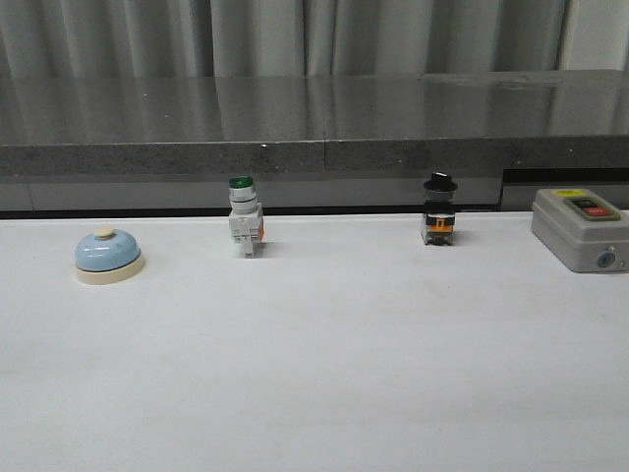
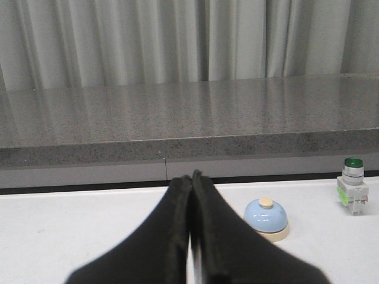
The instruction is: Place and press bell with both arms
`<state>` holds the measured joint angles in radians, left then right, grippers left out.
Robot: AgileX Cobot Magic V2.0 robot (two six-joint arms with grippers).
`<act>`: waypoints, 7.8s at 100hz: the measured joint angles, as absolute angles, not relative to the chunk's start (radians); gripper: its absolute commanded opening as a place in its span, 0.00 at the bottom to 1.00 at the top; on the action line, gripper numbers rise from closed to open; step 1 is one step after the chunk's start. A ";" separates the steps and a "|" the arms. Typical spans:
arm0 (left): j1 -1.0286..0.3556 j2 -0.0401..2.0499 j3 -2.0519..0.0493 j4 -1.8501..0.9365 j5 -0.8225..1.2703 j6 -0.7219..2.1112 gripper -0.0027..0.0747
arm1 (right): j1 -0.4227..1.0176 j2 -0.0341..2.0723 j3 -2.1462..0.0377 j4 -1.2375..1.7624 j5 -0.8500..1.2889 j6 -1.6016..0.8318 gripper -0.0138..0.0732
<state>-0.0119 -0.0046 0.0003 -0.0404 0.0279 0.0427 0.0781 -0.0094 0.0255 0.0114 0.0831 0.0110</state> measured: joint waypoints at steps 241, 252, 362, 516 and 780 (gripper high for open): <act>-0.012 0.997 -0.846 -0.221 0.690 0.123 0.86 | 0.078 -0.009 0.026 0.011 0.083 0.011 0.09; -0.012 1.094 -0.882 -0.237 0.690 0.123 0.86 | 0.078 -0.009 0.026 0.011 0.083 0.011 0.09; -0.139 1.918 -1.343 -0.246 0.600 0.175 0.86 | 0.078 -0.009 0.026 0.011 0.083 0.011 0.09; -0.169 2.031 -1.353 -0.228 0.582 0.271 0.38 | 0.078 -0.009 0.026 0.011 0.083 0.011 0.09; -0.671 2.159 -1.626 -0.206 0.793 0.305 0.88 | 0.078 -0.009 0.026 0.011 0.083 0.011 0.09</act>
<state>-0.6706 2.1591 -1.6262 -0.2064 0.7932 0.3049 0.0781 -0.0094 0.0255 0.0114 0.0831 0.0110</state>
